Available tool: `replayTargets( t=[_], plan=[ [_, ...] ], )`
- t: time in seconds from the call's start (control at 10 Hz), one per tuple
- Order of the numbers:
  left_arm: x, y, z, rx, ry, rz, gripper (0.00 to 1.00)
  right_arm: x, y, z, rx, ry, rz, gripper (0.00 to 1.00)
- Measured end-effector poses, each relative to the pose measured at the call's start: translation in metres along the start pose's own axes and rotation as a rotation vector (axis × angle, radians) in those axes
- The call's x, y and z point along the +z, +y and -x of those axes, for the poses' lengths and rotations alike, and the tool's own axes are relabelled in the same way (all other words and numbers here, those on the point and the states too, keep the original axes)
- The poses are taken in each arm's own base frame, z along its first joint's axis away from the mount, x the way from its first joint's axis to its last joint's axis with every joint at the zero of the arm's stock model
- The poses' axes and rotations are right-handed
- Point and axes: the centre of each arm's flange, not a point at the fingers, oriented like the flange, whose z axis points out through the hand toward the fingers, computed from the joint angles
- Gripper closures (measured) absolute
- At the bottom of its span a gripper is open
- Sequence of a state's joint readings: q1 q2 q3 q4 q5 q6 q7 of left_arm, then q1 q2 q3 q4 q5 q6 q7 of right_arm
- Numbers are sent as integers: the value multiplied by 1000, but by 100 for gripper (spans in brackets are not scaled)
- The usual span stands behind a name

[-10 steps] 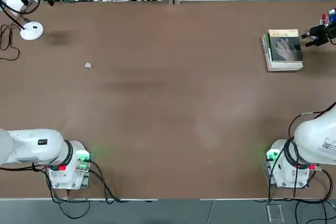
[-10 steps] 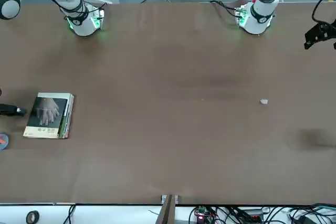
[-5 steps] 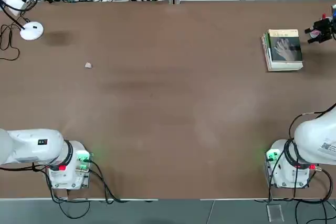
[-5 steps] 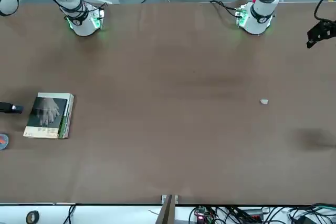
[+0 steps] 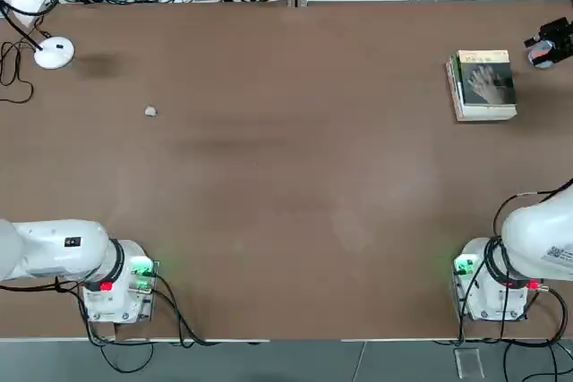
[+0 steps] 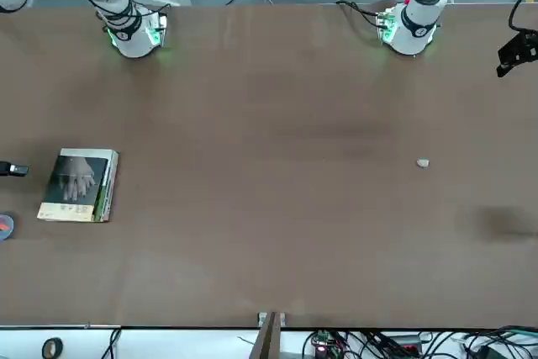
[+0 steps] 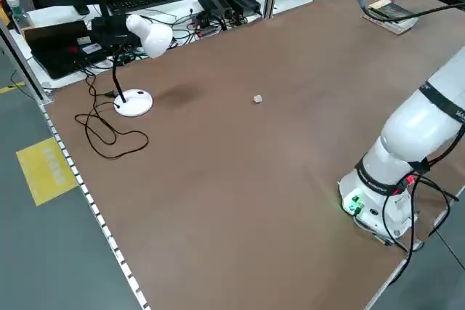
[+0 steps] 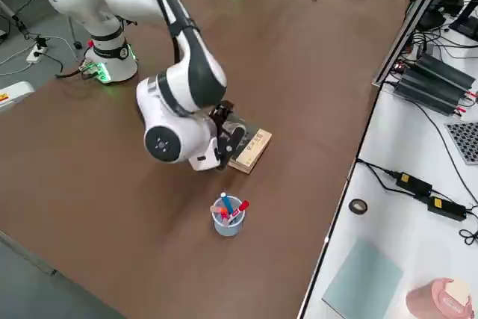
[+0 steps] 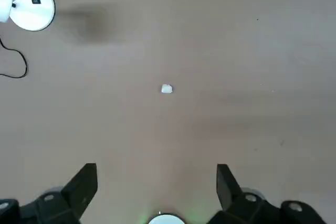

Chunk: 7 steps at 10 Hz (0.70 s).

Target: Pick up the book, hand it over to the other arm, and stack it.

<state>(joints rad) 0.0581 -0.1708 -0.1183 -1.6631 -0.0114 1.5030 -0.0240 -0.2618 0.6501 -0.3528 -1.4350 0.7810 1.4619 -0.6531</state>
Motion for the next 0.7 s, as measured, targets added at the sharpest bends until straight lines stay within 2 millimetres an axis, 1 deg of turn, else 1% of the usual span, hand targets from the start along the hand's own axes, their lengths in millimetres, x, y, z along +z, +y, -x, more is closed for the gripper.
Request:
replayTargets(
  t=[0.5,0.7],
  plan=[
    [3,0,-4,8,-6,1,0,2,-80,-21,-67,-27,311,0],
    [3,-1,-4,9,-6,2,0,2,-118,-25,-74,-26,429,0]
  ],
)
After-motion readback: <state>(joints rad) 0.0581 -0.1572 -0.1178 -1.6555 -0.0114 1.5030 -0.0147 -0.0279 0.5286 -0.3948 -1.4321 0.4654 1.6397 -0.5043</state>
